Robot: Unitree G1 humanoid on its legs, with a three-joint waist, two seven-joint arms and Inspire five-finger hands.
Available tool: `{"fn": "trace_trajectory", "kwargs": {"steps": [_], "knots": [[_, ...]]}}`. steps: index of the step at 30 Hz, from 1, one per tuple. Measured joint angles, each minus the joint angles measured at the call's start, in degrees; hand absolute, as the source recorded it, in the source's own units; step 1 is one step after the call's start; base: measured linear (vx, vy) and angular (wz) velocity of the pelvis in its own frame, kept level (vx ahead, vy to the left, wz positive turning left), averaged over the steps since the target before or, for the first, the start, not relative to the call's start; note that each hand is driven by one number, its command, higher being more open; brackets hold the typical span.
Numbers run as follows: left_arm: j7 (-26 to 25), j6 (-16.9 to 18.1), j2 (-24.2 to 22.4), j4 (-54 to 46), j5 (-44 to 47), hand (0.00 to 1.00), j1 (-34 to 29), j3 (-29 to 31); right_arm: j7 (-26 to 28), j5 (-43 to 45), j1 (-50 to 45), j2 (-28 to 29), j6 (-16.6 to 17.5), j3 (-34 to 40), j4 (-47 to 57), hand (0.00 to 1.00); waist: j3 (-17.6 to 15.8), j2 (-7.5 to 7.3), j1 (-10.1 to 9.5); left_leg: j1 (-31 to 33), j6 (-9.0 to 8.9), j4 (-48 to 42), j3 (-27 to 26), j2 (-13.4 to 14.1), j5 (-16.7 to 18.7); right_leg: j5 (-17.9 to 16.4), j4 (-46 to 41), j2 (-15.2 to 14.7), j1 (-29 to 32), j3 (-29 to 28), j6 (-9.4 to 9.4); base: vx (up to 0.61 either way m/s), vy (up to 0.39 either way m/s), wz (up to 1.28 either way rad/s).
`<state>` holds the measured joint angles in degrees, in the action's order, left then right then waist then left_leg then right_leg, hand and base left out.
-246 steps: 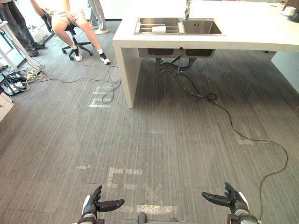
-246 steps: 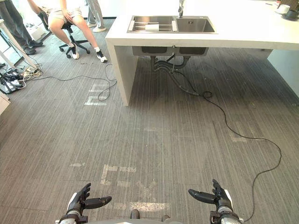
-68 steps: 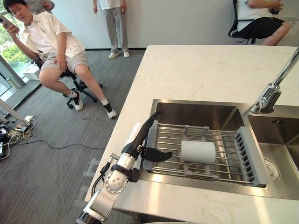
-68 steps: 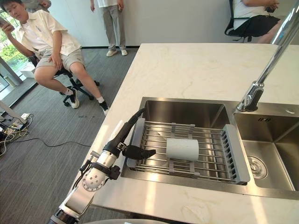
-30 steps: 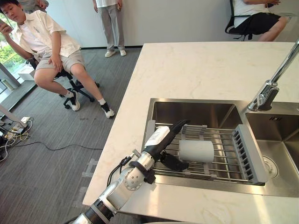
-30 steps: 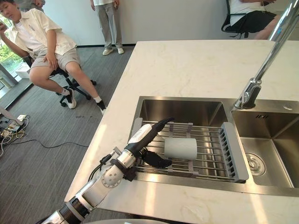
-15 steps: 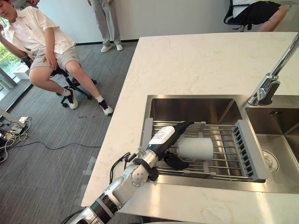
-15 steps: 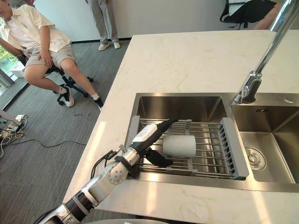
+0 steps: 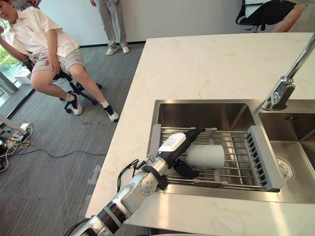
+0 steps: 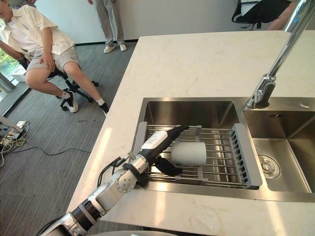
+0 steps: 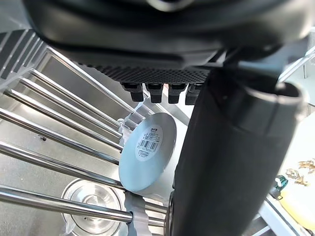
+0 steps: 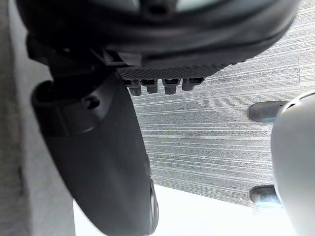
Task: Walk over to the sink, pick up the cup, carry it to the dishwasher, place the cup inside the dishwasher, then close the dishwasher door
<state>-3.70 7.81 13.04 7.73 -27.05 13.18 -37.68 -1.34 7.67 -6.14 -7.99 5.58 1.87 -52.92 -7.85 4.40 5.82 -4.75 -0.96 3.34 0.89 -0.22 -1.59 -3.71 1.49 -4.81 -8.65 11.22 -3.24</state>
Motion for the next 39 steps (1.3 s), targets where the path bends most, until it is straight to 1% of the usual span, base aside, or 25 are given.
{"fn": "trace_trajectory", "kwargs": {"steps": [14,17,21,25,34,36,38,39], "knots": [[-0.25,-0.40,-1.15,1.58,0.13,0.00,2.94,0.12,-0.09,-0.01,0.43,0.16,0.11,0.00,0.15,1.00,-0.07,0.12,1.34,0.21,-0.15,0.15,-0.26,0.18,0.11,0.06,0.38,-0.01,0.19,-0.22,-0.09,0.00,0.000,0.00],[-0.18,-0.08,-2.26,1.56,0.02,0.00,2.98,0.06,-0.10,0.00,0.51,0.16,0.09,0.01,0.16,1.00,-0.11,0.21,1.43,0.21,-0.25,0.15,-0.44,0.21,0.18,0.09,0.43,0.00,0.23,-0.41,-0.12,0.00,0.000,-0.03],[-0.35,-0.06,-2.28,1.52,0.14,0.00,2.98,0.36,-0.13,0.00,0.57,-0.05,0.14,0.04,0.26,1.00,-0.35,0.64,1.41,0.20,-0.38,0.15,-0.80,0.40,0.29,0.10,0.44,0.12,0.35,-0.81,-0.11,0.00,0.000,-0.04],[-0.37,-0.08,-2.11,1.51,0.14,0.00,2.98,1.10,-0.13,-0.01,0.62,-0.07,0.09,0.03,0.26,1.00,-0.35,0.68,1.40,0.20,-0.48,0.15,-1.13,0.51,0.38,0.10,0.43,0.19,0.48,-1.16,-0.11,0.00,-0.002,-0.05],[-1.08,-0.33,-0.28,-0.60,1.29,0.00,2.08,2.17,-0.12,-0.02,0.60,-0.17,-0.16,-0.01,0.34,1.00,-0.31,0.75,1.14,0.19,-0.40,-0.03,-1.54,0.55,0.52,0.11,0.16,0.21,0.66,-1.61,-0.13,-0.01,-0.006,-0.02],[-1.36,-0.51,-0.18,-2.27,1.89,0.00,0.73,3.67,-0.12,-0.04,0.55,-0.29,-0.41,-0.03,0.33,1.00,-0.28,0.79,0.82,0.19,-0.39,-0.31,-1.58,0.57,0.64,0.11,-0.10,0.20,0.65,-1.69,-0.13,-0.02,-0.006,-0.01],[-1.77,-0.68,0.33,-4.23,3.04,0.00,0.05,4.69,-0.12,-0.06,0.19,-0.47,-0.44,-0.04,0.33,1.00,-0.26,0.82,-0.17,0.19,-0.36,-0.67,-1.58,0.58,0.74,0.11,-0.31,0.19,0.62,-1.72,-0.13,-0.04,-0.012,0.00],[-2.37,-0.72,0.49,-5.35,3.37,0.00,-0.47,5.27,-0.12,-0.06,0.10,-0.48,-0.47,-0.05,0.33,1.00,-0.25,0.84,-0.35,0.19,-0.36,-0.76,-1.55,0.58,0.74,0.11,-0.41,0.18,0.62,-1.71,-0.13,-0.05,-0.012,0.01]]}}
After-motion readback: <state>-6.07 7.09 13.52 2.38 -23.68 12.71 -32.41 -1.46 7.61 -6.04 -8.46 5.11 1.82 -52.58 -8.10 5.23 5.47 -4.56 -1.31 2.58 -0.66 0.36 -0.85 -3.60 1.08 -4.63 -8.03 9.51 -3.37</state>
